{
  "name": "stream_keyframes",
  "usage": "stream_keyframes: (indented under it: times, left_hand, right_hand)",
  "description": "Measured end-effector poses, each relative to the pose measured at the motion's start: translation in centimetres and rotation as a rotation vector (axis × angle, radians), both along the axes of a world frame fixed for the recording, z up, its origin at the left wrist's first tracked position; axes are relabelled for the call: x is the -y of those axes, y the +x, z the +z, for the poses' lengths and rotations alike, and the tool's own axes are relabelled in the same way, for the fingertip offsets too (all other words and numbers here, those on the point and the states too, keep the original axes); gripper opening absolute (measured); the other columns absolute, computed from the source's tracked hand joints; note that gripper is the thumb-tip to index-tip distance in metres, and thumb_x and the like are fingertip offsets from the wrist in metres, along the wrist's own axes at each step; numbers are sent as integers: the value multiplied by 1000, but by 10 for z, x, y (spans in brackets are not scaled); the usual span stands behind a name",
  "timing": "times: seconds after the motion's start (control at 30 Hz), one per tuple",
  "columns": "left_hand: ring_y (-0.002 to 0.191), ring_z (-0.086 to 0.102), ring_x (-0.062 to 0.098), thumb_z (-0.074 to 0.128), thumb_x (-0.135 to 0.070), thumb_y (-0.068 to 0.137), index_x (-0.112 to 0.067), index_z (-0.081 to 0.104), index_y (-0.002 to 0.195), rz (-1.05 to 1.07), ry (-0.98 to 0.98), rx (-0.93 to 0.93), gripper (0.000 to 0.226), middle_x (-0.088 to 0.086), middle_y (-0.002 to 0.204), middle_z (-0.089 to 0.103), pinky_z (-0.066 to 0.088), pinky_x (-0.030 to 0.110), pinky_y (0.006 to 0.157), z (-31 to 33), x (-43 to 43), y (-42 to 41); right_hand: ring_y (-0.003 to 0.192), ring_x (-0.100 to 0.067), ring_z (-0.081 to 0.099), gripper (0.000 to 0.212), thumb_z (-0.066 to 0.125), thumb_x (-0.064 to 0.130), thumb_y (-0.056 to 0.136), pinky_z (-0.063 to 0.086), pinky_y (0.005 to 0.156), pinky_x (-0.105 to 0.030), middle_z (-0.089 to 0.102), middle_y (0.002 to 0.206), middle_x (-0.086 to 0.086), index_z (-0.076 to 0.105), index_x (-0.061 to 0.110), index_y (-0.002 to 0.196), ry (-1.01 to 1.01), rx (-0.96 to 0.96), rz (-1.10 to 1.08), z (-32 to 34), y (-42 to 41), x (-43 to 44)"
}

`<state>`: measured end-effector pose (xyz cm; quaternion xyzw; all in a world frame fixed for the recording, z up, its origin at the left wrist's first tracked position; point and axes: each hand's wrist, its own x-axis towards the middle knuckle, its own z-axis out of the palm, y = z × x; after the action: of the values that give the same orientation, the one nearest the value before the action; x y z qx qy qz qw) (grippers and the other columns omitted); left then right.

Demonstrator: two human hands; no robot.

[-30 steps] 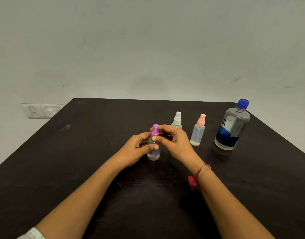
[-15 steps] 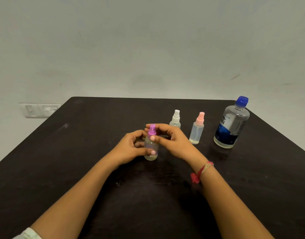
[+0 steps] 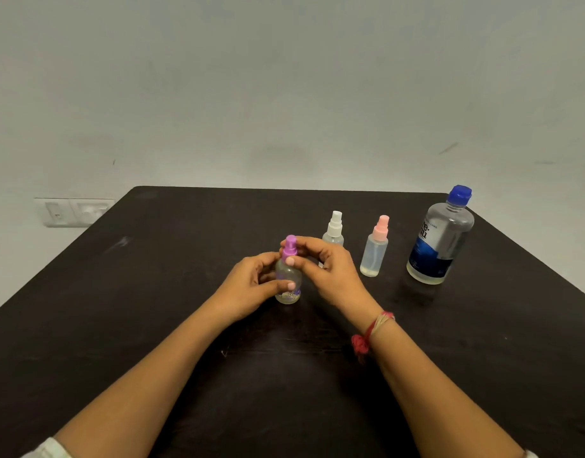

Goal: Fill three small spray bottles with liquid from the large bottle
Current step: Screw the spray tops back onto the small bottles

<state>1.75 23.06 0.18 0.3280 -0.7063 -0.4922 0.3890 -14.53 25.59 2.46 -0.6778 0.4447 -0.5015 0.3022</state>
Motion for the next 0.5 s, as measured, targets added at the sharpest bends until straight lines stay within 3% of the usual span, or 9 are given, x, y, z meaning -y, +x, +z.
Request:
stream_keyframes:
  times: [0.13, 0.33, 0.5]
  left_hand:
    - [105, 66, 11, 70, -3, 81, -19, 60, 116, -3, 10, 23, 39, 1, 110, 70, 52, 28, 92, -1, 3, 0]
    - [110, 64, 16, 64, 5, 82, -5, 56, 123, -168, 123, 47, 43, 9, 119, 67, 50, 22, 88, 7, 7, 13]
    - [112, 63, 15, 65, 3, 82, -11, 57, 125, -206, 154, 59, 46, 5, 118, 68, 50, 21, 90, 8, 7, 17]
  right_hand:
    - [98, 7, 61, 32, 65, 8, 86, 48, 87, -11, 66, 103, 11, 65, 14, 118, -18, 13, -55, -4, 4, 1]
    - [112, -11, 61, 41, 62, 5, 88, 49, 94, -21, 64, 117, 0, 55, 10, 128, 119, 1, 199, 2, -4, -1]
    - [107, -5, 62, 33, 58, 3, 90, 49, 90, -18, 65, 112, 2, 58, 9, 123, 122, -6, 250, 4, -7, -1]
